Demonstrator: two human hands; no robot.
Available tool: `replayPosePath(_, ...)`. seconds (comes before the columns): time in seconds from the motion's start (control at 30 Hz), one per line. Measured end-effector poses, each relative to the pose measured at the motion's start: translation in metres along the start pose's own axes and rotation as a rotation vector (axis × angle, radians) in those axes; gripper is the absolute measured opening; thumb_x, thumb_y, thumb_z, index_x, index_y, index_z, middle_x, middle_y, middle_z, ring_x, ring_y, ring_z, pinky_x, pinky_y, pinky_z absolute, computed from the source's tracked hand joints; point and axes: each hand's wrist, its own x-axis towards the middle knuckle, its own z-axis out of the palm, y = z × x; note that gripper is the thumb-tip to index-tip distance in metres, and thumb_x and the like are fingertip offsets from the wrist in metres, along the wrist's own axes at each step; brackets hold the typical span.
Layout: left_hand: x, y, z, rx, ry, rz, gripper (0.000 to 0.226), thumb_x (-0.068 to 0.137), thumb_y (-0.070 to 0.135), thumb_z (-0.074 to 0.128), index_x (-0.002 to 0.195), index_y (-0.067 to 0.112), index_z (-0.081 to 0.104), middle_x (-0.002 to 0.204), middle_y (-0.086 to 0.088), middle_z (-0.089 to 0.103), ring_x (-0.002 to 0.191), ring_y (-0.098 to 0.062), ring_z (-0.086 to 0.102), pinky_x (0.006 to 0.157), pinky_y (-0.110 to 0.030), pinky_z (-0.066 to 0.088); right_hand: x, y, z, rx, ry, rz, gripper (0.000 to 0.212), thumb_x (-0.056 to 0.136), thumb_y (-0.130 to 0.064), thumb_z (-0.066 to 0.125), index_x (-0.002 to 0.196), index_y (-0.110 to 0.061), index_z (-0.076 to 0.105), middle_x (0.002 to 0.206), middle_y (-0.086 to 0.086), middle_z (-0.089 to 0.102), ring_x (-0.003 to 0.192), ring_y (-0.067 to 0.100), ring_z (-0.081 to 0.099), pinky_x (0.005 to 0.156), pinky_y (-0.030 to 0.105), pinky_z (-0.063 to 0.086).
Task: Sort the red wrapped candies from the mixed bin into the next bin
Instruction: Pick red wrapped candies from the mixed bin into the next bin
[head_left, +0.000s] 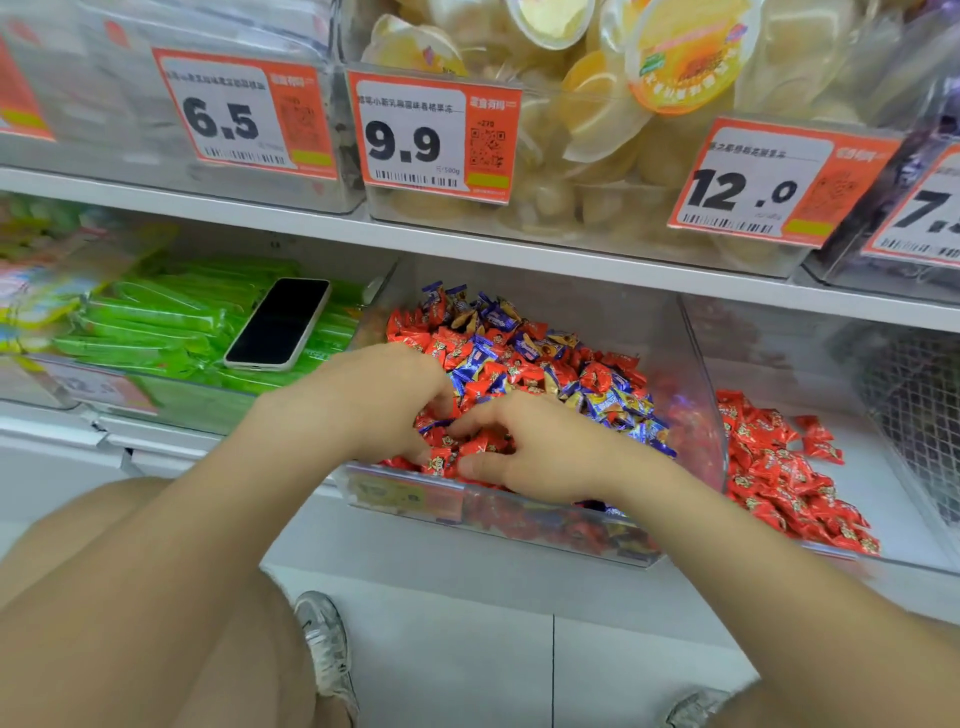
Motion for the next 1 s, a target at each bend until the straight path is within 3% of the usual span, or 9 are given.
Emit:
replayPosePath(0.1,0.002,0.001,-0.001,0.059,-0.098,-0.068,0.069,0.080,0.054,0.084,0.139,0.033,0.056,0.130,0.003,0.060,0.120,-0.021,0.057,0.097,-0.039,0.053,0.007,-0.007,0.005,0.026,0.000,0.018,0.048,0.091,-0.052,0.078,0.135,-0.032,0.071,0.129,-0.010,0.071,0.116,0.013,0.058,0.099,0.035,0.050)
replayPosePath(0.27,0.014,0.009,0.010,0.086,-0.046,-0.096,0.055,0.080,0.037,0.087,0.123,0.023,0.056,0.120,-0.004,0.062,0.106,-0.026,0.061,0.082,-0.037,0.054,0.024,-0.021,0.022,-0.129,0.173,0.039,0.030,0.080,-0.027,0.087,0.110,-0.024,0.082,0.105,0.001,0.077,0.099,0.025,0.068,0.083,0.042,0.060)
replayPosePath(0.43,0.013,0.005,0.009,-0.203,0.039,-0.037,0.048,0.066,0.031,0.097,0.101,0.032,0.064,0.095,0.007,0.063,0.086,-0.015,0.063,0.072,-0.037,0.057,0.018,-0.015,0.001,-0.107,0.170,0.069,0.025,0.076,-0.020,0.090,0.100,-0.026,0.084,0.093,-0.004,0.073,0.089,0.019,0.060,0.077,0.034,0.054)
replayPosePath(0.5,0.011,0.005,0.008,-0.333,0.072,-0.031,0.040,0.076,0.028,0.093,0.104,0.031,0.066,0.096,0.002,0.064,0.076,-0.014,0.066,0.066,-0.039,0.061,0.011,-0.010,-0.013,0.034,0.208,0.115,0.020,0.078,-0.020,0.090,0.094,-0.029,0.083,0.091,-0.007,0.073,0.087,0.022,0.066,0.083,0.036,0.059)
replayPosePath(0.6,0.011,0.013,0.011,-0.584,0.198,-0.045,0.024,0.088,0.020,0.084,0.107,0.028,0.071,0.103,-0.007,0.062,0.062,-0.019,0.069,0.052,-0.030,0.062,0.002,0.001,-0.027,0.355,0.305,0.221,0.020,0.083,-0.009,0.088,0.092,-0.023,0.077,0.089,0.004,0.078,0.068,0.024,0.078,0.074,0.042,0.066)
replayPosePath(0.73,0.016,0.024,0.014,-0.808,0.345,-0.057,0.018,0.100,0.020,0.070,0.117,0.024,0.075,0.101,-0.024,0.066,0.063,-0.022,0.074,0.054,-0.023,0.061,0.001,0.014,-0.027,0.786,0.487,0.344,0.022,0.089,-0.002,0.082,0.104,-0.017,0.074,0.098,0.015,0.078,0.081,0.033,0.079,0.075,0.047,0.067)
replayPosePath(0.87,0.023,0.038,0.015,-1.020,0.343,-0.018,0.018,0.102,0.018,0.067,0.112,0.028,0.079,0.109,-0.016,0.070,0.073,-0.021,0.079,0.066,-0.034,0.066,0.001,0.003,-0.018,1.259,0.423,0.381,0.026,0.101,0.007,0.048,0.113,-0.003,0.069,0.097,0.019,0.070,0.069,0.025,0.065,0.069,0.038,0.059)
replayPosePath(0.93,0.026,0.044,0.015,-1.011,0.310,0.015,0.021,0.101,0.014,0.066,0.113,0.026,0.079,0.097,-0.025,0.069,0.070,-0.020,0.077,0.066,-0.035,0.066,0.001,-0.002,-0.015,1.435,0.371,0.404,0.030,0.094,0.003,0.039,0.108,-0.002,0.066,0.094,0.019,0.065,0.066,0.025,0.059,0.071,0.042,0.058)
replayPosePath(1.0,0.027,0.049,0.014,-0.919,0.319,0.013,0.018,0.099,0.017,0.070,0.112,0.028,0.077,0.080,-0.017,0.063,0.062,-0.013,0.068,0.065,-0.038,0.067,0.000,-0.002,-0.018,1.558,0.344,0.402,0.028,0.088,-0.008,0.043,0.109,-0.006,0.061,0.103,0.018,0.067,0.068,0.027,0.060,0.076,0.049,0.060)
